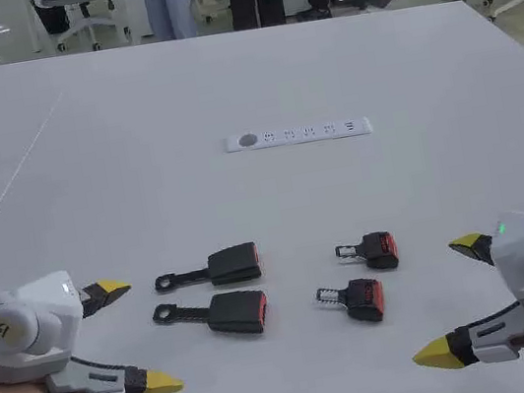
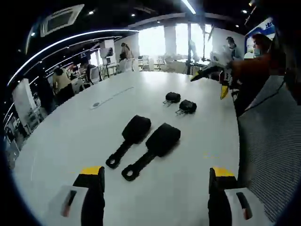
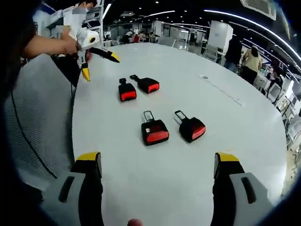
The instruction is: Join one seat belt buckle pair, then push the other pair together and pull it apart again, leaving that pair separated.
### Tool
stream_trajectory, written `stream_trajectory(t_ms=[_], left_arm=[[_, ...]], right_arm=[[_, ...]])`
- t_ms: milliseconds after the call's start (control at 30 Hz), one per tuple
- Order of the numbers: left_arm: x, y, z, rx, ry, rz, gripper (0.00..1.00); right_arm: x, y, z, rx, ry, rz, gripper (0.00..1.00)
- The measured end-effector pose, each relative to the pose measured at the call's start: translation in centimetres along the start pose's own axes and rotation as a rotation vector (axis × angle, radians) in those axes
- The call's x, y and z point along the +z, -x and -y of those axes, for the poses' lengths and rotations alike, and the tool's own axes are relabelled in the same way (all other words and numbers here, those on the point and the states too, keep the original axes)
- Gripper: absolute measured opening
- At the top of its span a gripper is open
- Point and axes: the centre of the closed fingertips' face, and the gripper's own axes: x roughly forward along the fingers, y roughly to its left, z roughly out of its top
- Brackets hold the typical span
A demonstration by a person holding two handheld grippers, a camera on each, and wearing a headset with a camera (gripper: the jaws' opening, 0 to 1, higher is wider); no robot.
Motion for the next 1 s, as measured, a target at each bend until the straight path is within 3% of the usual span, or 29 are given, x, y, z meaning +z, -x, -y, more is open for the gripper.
stream_trajectory(t_ms=[267,833,1000], left_arm=[[-0.1,-0.2,0.4,-0.009,0.004,-0.002,1.00],[-0.8,-1.0,1.8,-0.061,-0.011,-0.034,1.00],[-0.5,-1.0,1.8,-0.062,-0.028,-0.025,1.00]], right_arm=[[-0.6,-0.3,0.3,0.009,-0.001,-0.023,0.99],[-0.2,-0.4,0.4,0.015,0.004,-0.013,0.99],[-0.1,-0.7,0.3,0.019,0.010,-0.014,0.99]])
